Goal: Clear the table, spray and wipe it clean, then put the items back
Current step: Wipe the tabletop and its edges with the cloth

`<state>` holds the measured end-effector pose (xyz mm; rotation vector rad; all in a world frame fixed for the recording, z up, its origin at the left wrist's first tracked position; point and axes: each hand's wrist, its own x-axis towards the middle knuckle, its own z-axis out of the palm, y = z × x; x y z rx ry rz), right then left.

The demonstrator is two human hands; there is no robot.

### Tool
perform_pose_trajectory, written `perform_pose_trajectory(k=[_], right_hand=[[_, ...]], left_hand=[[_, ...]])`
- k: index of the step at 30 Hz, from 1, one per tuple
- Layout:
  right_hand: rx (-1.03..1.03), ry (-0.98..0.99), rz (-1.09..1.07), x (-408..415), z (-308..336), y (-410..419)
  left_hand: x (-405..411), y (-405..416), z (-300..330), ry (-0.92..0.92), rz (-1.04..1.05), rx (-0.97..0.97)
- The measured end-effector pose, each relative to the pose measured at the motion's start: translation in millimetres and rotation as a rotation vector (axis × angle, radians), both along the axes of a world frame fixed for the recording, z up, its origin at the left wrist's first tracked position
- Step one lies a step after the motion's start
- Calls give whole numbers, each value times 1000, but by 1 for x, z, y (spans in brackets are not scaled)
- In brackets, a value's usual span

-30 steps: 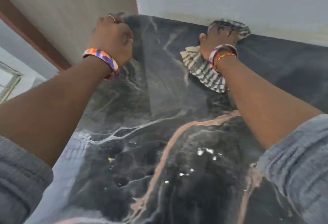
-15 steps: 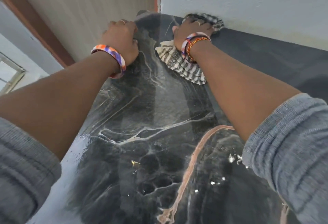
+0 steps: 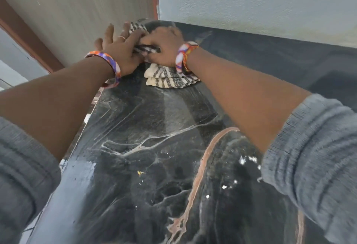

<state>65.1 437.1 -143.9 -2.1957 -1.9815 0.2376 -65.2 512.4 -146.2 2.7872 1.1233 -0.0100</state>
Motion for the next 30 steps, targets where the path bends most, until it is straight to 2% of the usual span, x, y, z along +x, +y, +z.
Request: perform_pose_trajectory(k=[3,6,9,12,16,21,24,30], right_hand=[[70,-76,-150,9,2,-44],[-49,-141,-273,36,6,-95],[-118,5,-320,52,6,-151],[-72,152,-352,45,0,-207],[-60,189,-455,29,-10,-281],[-27,240,-424,4,-16,-353],[-31,250,-477,-20,-17,-396],[-58,264,-598,-81,-15,-472]], left_hand=[[7,-12,1,108,-141,73],[14,-48,5,147,-303,164],[23,-99,11,140,-454,105],[31,-146,16,157,-499,20],[30,-198,15,158,-577,-6],[7,-263,22,188,-634,-10],[-13,-302,25,209,-678,26],[-54,-369,29,218,-697,-76]])
